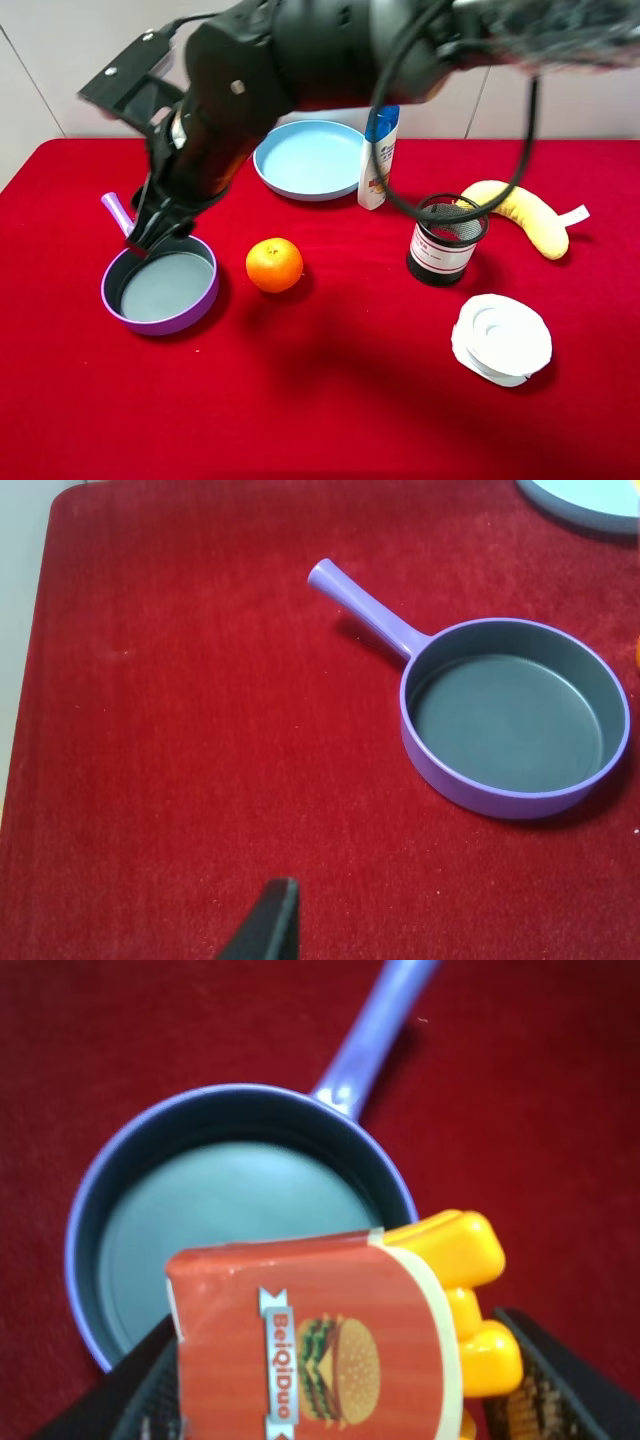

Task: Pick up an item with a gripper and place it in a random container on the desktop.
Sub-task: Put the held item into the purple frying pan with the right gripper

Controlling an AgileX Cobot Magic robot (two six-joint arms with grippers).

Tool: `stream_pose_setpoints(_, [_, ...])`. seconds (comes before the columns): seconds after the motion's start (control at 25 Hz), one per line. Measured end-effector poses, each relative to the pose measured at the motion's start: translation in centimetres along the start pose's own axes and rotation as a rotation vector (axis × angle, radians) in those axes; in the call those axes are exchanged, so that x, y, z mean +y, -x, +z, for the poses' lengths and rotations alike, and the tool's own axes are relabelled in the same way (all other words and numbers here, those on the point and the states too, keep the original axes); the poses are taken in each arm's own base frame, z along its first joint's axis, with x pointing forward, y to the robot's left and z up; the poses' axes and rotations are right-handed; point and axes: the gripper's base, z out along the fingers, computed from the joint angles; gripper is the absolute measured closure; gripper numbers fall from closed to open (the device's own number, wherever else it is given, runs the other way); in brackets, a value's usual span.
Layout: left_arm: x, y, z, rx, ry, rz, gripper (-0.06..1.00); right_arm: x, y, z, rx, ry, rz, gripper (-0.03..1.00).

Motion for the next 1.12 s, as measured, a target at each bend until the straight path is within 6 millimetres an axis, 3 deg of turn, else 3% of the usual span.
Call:
stream_pose_setpoints(0.4, [0.0, 0.0, 0.0, 0.0, 0.0, 0.0, -0.05, 1.6, 1.0, 4.0, -0.008, 0.047, -0.059, 0.53])
stream_pose_setpoints(1.12, [0.0, 0.0, 0.0, 0.0, 0.0, 0.0, -0.05, 2.5, -1.9, 9.9, 0.045, 0.064, -0.102, 0.53])
